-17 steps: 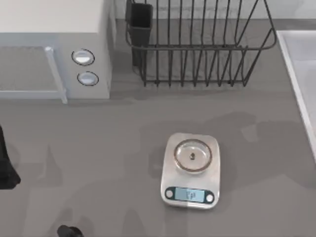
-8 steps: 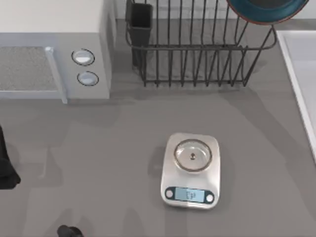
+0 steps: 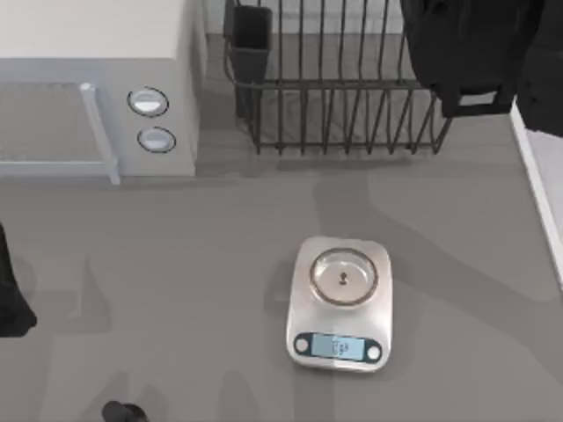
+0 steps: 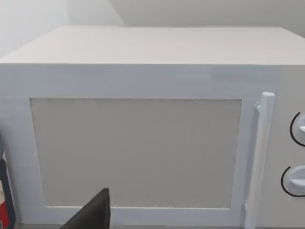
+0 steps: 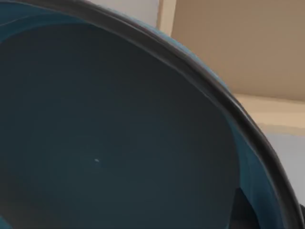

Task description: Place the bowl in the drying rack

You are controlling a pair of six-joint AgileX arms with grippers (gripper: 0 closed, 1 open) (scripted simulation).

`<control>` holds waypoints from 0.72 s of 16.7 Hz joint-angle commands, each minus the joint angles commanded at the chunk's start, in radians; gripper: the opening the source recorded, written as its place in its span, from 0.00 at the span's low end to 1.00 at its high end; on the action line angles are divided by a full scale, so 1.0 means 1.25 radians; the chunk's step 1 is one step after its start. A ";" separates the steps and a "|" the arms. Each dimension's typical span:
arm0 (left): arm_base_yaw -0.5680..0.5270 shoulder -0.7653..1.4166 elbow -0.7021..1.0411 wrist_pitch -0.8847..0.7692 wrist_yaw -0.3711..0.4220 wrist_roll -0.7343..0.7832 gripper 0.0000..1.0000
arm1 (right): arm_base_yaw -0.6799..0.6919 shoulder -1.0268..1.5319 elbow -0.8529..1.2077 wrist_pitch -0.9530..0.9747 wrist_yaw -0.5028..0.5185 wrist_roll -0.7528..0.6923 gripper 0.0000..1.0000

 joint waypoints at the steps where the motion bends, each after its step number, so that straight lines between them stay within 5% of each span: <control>1: 0.000 0.000 0.000 0.000 0.000 0.000 1.00 | 0.025 -0.010 -0.011 0.032 0.019 0.010 0.00; 12: 0.000 0.000 0.000 0.000 0.000 0.000 1.00 | 0.050 0.002 -0.036 0.118 0.034 0.028 0.00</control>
